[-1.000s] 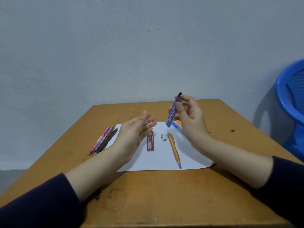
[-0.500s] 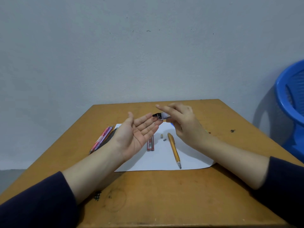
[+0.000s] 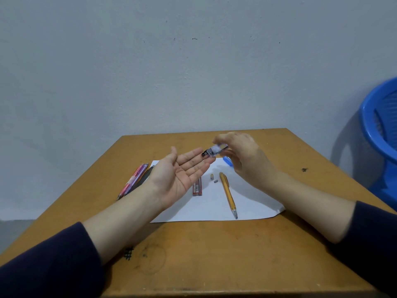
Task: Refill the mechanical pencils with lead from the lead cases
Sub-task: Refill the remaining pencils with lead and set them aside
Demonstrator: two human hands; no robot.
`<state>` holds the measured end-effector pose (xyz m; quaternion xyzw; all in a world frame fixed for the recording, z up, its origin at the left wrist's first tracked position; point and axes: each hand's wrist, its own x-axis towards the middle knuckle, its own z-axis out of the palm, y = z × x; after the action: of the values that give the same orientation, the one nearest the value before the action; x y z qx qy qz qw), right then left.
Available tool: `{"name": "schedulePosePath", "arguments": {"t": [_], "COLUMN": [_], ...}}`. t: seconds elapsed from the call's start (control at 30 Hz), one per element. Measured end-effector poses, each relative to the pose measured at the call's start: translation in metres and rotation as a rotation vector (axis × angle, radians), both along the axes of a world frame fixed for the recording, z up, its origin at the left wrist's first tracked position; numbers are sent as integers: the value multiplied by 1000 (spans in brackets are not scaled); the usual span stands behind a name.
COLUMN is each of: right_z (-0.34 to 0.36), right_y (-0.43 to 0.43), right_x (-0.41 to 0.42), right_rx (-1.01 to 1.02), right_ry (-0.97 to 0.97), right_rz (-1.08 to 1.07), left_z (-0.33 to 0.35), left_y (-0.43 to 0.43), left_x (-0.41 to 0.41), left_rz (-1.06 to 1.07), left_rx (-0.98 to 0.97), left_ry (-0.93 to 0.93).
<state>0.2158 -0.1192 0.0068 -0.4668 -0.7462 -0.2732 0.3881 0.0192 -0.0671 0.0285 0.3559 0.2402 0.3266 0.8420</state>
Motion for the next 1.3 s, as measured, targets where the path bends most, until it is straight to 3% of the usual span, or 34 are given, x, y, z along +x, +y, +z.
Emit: {"name": "schedulePosePath", "arguments": {"t": [0.1,0.27,0.5,1.3], "right_z": [-1,3,4,3], "right_y": [3,-1,0,-1], "right_x": [5,0,5,7], "right_rx": [-2,11,77,79], "right_ry": [-77,-32,-201,-263], "right_rz": [-48,15,-63,-84], "left_z": [0,1,1,0], "left_y": [0,0,-1,0], "left_x": [-1,-1,-2,-2], "left_rz": [-3,-4,-21,-29], "left_rx": [-1,-15,-36,-56], "left_ry": [13,11,12,26]}}
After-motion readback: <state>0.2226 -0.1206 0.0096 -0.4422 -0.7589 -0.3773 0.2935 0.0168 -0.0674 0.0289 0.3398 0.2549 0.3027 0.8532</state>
